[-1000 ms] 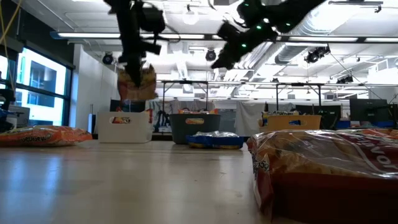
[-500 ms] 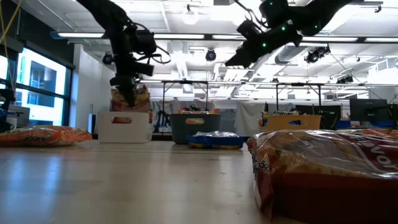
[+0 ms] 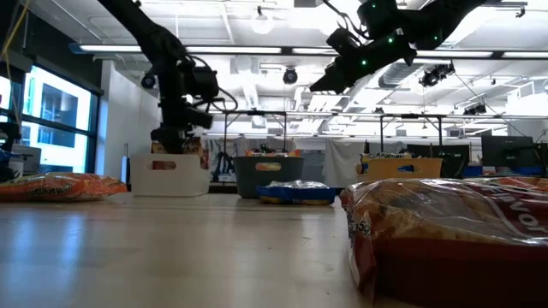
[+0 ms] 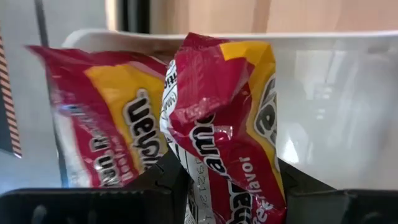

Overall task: Sort Maruchan noodles
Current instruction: Put the red noodle pack into the white bin

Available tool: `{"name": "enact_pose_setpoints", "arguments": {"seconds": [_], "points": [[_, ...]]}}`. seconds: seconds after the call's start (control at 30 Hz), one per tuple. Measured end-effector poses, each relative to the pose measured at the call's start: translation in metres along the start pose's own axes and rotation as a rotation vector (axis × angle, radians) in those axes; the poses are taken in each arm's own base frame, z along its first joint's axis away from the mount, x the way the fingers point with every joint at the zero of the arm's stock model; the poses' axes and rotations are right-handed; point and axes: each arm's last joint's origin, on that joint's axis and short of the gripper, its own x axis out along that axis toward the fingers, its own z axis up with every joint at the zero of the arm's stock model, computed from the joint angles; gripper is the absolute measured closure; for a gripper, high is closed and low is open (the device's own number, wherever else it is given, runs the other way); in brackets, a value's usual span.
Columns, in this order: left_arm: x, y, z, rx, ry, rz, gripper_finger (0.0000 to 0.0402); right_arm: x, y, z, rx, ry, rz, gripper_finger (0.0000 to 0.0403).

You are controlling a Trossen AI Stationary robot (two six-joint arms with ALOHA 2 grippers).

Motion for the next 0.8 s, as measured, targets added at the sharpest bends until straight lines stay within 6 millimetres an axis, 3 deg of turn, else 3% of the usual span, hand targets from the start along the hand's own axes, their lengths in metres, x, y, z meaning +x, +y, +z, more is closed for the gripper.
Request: {"name": "enact_pose_setpoints", "arguments": {"seconds": [0.23, 0.8], "points": [[-0.009, -0.002, -0.002, 0.026, 0.008, 0.007, 0.0296, 0.0, 0.0, -0.001, -0.006, 0.002, 0.008, 0.0402], [0.001, 0.016, -0.023, -0.026, -0.052, -0.101, 0.0295, 0.0, 0.0, 0.0, -0.006, -0.018, 0.039, 0.0403]]}}
